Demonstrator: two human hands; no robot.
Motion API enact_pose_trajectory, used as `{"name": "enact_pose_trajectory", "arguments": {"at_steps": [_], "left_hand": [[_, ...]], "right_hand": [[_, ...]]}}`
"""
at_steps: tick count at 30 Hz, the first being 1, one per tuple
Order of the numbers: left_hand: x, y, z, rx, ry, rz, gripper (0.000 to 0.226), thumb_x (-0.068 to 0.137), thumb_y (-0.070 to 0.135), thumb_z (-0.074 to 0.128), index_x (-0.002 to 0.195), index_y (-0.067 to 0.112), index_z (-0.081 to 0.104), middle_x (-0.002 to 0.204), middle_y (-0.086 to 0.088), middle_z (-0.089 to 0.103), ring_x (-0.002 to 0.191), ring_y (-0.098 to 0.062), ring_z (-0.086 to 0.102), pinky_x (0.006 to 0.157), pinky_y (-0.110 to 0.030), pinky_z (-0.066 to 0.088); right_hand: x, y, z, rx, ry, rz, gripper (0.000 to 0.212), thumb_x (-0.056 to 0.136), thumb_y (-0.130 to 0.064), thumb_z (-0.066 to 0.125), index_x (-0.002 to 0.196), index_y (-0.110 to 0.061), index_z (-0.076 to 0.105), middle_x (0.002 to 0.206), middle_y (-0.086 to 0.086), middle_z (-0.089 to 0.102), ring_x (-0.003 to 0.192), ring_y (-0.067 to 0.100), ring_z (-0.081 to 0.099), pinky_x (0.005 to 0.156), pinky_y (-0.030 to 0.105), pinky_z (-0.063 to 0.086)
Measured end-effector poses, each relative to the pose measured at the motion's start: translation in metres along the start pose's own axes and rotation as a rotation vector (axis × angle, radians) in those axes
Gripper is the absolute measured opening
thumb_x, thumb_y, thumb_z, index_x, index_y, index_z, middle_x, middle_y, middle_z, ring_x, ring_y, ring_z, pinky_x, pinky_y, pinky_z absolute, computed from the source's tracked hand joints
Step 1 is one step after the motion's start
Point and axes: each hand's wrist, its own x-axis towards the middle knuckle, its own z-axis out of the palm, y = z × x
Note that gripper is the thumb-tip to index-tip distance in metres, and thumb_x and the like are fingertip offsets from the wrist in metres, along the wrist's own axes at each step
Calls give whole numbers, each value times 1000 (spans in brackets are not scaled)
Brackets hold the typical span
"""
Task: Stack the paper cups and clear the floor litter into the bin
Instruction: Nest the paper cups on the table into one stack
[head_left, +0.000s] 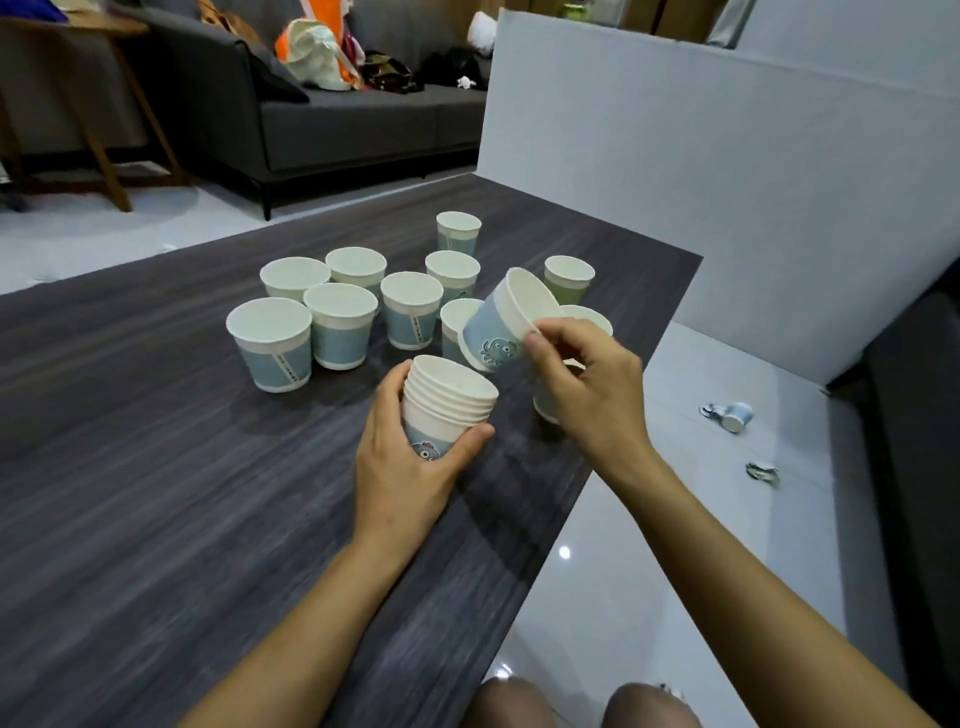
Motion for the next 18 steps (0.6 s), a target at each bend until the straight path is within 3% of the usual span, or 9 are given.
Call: {"name": "enact_pose_trajectory", "arguments": {"at_steps": [2,4,6,8,10,12,15,18], "left_hand": [[1,0,0,6,-3,6,83,53,63,62,124,27,43,120,9,54,104,-6,51,80,-7,36],[0,0,0,26,-5,18,83,53,63,61,125,26,42,122,6,55,105,-10,52,81,-18,38],[0,1,1,39,-9,32,82,54,61,61,126,26,42,122,6,56,105,-11,53,82,-21,39],[0,2,0,25,2,35,81,55,61,62,126,26,42,121,8,56,104,-9,53,80,-13,39],[0,4,-2,0,19,43,78,58,60,62,126,26,43,118,12,55,101,-2,51,78,-1,35],[1,6,-2,-22,28,63,76,60,58,63,126,24,43,118,12,54,101,0,50,79,1,34],[4,9,-2,-38,40,69,77,60,57,64,126,25,42,121,9,55,105,-4,52,82,-3,37],[4,9,0,-7,21,77,78,59,58,64,126,25,42,121,9,54,106,-5,50,81,-1,35]], "right_hand": [[3,-10,-6,112,-34,48,11,88,-17,57,89,-14,67,80,-12,61,74,14,59,72,33,53],[3,-16,-6,140,-127,22,14,89,-21,54,87,-13,66,76,-16,58,73,13,59,71,38,53],[0,-19,-1,125,-225,-27,23,86,-24,52,87,-6,68,74,-14,58,71,2,55,69,26,50],[-6,-20,5,145,-300,-25,25,84,-24,53,86,-5,70,73,-14,58,70,-3,52,67,13,43],[-14,-20,11,149,-361,47,19,85,-23,57,85,-11,71,62,-24,57,75,2,46,68,8,36],[-19,-23,15,197,-395,148,14,86,-24,59,82,-18,71,57,-30,57,82,11,42,71,8,33],[-17,-25,12,220,-403,87,21,83,-33,51,79,-20,68,71,-23,56,90,18,49,82,22,38],[-13,-16,-1,243,-435,47,21,87,-28,50,99,-20,65,96,-17,53,94,5,53,87,24,44]]}}
